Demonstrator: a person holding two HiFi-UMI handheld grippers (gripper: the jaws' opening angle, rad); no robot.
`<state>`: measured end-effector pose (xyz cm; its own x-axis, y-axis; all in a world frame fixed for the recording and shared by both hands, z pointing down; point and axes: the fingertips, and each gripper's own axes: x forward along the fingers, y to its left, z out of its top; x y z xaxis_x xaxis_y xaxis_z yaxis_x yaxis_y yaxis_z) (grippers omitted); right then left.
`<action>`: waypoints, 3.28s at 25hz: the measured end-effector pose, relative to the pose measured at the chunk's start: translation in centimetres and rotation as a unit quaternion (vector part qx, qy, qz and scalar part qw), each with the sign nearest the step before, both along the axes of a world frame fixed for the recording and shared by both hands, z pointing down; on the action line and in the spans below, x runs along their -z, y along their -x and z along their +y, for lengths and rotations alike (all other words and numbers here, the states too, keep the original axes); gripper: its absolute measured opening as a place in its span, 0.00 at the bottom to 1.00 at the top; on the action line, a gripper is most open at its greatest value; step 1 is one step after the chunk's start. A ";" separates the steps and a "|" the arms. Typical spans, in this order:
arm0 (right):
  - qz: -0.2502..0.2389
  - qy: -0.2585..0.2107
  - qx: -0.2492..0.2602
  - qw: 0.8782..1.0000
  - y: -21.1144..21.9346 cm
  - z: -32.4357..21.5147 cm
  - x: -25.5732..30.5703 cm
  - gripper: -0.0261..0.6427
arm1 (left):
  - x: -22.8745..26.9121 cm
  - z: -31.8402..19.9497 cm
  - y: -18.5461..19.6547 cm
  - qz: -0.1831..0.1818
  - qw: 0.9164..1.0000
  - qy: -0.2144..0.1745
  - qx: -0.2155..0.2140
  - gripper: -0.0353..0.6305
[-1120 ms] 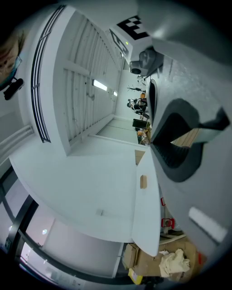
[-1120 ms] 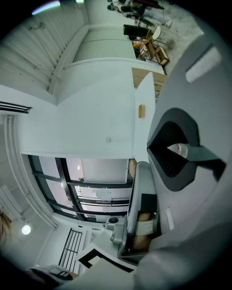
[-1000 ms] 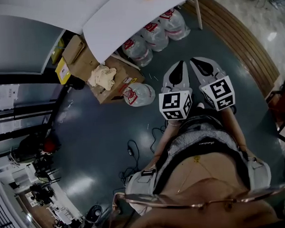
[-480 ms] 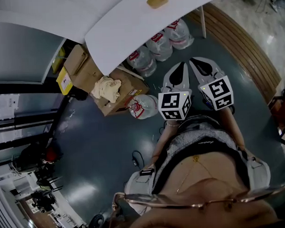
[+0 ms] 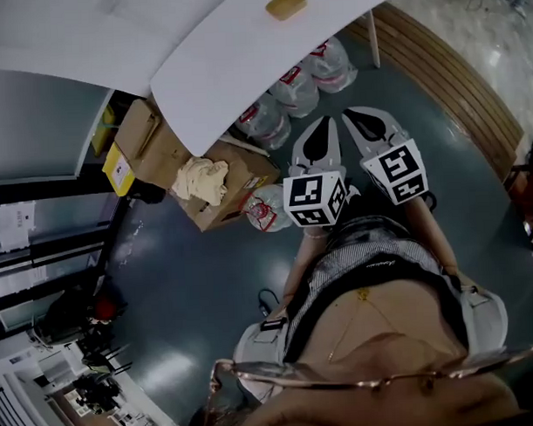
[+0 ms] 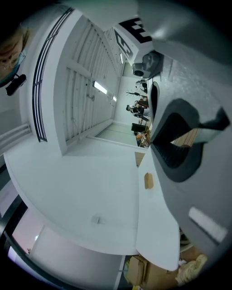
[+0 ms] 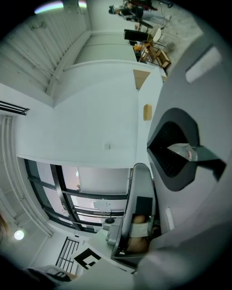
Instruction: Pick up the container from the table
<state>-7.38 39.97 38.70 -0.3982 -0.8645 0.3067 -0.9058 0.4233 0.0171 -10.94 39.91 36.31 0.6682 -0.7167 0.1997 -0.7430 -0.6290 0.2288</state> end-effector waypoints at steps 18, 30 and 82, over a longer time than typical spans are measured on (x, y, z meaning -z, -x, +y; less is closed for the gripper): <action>-0.026 -0.007 0.013 1.000 -4.3 -9.6 1.1 0.08 | 0.1 -9.4 -3.9 0.009 0.999 0.016 0.036 0.06; -0.030 -0.003 0.082 0.996 -7.7 -15.2 1.2 0.08 | 0.5 -14.5 -8.9 0.007 0.997 0.011 0.073 0.06; 0.000 0.016 0.030 0.999 -1.5 -37.4 -1.2 0.08 | -2.0 -37.1 -1.7 0.017 0.999 0.031 0.036 0.06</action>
<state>-5.87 2.60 39.88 -0.4490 -0.8287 0.3342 -0.8789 0.4770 0.0020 -9.22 2.76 38.32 0.6230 -0.7498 0.2230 -0.7767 -0.5589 0.2905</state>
